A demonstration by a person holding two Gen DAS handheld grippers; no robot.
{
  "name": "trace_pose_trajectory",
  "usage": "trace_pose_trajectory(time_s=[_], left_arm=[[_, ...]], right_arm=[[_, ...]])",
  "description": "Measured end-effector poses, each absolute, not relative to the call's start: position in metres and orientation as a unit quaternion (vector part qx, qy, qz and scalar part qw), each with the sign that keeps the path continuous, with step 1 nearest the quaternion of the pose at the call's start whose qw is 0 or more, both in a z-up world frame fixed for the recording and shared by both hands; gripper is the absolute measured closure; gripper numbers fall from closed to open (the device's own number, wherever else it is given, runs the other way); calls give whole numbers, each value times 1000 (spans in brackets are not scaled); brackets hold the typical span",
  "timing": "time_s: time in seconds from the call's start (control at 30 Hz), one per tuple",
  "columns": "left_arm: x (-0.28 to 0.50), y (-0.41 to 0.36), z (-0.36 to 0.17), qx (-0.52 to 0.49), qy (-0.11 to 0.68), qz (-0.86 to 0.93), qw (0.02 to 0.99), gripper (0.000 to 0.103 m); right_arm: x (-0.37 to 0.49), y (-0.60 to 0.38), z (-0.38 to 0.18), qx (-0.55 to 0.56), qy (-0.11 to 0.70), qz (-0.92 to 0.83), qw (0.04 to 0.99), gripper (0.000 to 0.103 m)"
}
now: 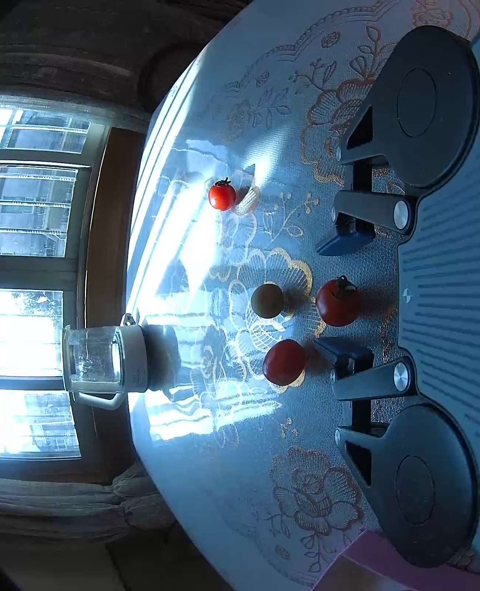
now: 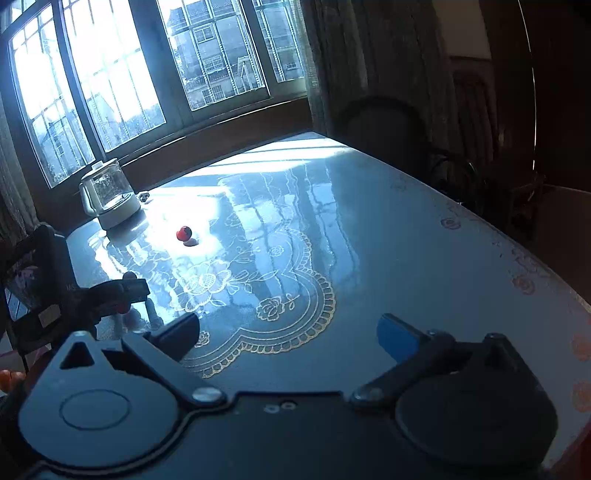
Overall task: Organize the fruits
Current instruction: 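Reach the left tool to a red cherry tomato and grasp it, then carry the tomato into the pink tray and open the left tool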
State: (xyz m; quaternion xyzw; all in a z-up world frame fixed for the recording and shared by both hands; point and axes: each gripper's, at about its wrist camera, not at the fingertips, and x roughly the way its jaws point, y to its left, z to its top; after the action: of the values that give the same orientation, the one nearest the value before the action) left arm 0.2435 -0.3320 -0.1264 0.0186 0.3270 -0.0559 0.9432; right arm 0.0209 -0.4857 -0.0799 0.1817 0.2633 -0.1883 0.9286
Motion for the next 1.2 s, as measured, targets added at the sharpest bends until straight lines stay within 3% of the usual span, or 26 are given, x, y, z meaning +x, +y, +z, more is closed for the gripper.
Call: trace_pose_trajectory(time_s=[0.1,0.13,0.57,0.87,1.2], left_arm=[[242,-332,-127,22,320,-64,945,76],[242,-332,-127,19,320,-66,945,77],[225,-298,-97,-3,306,-69,950,77],[199,-185,-57,-14,286,-22,958,77],[189,-50,-78,9,313,74,947,77]], right_arm=[[20,-485,-79,181,261,-190,929,0],[20,-485,-80,183,261,-189,929,0],[24,-476,-73,176,260,-173,934,0],[54,-435,-67,163,258,-123,944,0],[88,-370,-64,151,266,-68,950,0]])
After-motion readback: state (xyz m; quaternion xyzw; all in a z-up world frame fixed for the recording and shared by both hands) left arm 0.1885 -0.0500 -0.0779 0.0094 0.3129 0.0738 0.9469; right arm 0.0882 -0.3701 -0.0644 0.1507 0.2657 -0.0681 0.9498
